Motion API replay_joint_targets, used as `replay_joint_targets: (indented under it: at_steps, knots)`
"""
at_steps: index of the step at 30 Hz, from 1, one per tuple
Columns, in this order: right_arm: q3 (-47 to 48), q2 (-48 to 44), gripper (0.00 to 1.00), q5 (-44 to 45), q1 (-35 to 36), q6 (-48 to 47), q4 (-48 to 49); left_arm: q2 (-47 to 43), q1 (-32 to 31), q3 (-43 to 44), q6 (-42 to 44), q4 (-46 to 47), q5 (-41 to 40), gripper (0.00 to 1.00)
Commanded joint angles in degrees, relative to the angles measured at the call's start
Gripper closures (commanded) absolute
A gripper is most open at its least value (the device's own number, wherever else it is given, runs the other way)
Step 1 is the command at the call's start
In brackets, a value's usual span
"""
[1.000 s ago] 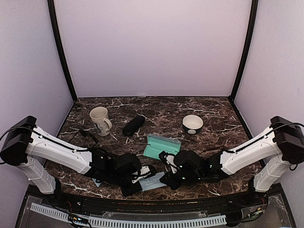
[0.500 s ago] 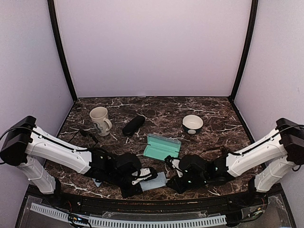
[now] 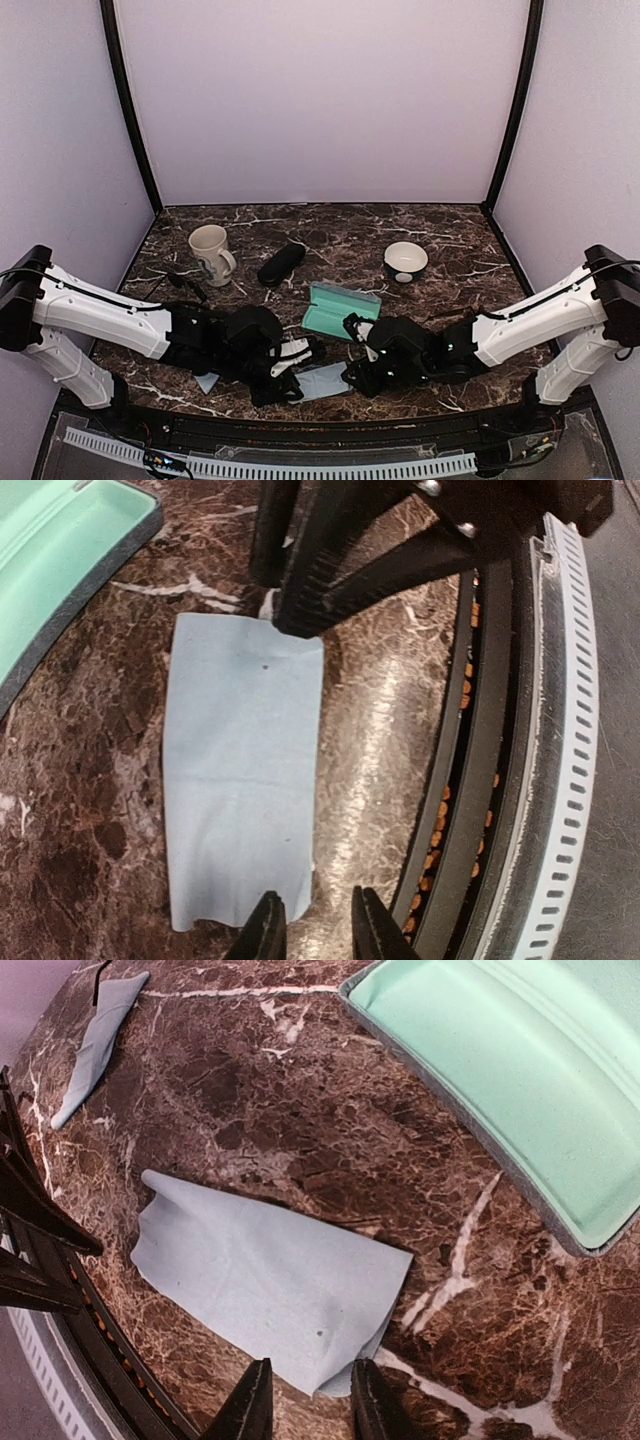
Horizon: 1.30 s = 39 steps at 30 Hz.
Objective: Organize the sunglasses
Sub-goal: Fold the glasses cleaning cloth at the center of the board, then smooth out the folded cleaning cloth at the center of the board.
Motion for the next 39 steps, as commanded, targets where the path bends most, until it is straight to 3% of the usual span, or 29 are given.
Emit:
replay_joint_targets:
  at_steps: [1,18,39]
  knots:
    - [2.5,2.4,0.7,0.6,0.3,-0.2,-1.8,0.1,1.9,-1.3,-0.8,2.3,0.9,0.76]
    - [3.1,4.2,0.67,0.5,0.3,0.6,-5.9,5.2,2.1,-0.3,0.9,2.6,9.6,0.75]
    - [4.4,5.5,0.67,3.7,-0.2,0.6,-13.4,7.2,2.2,1.8,0.6,-0.4,14.1,0.77]
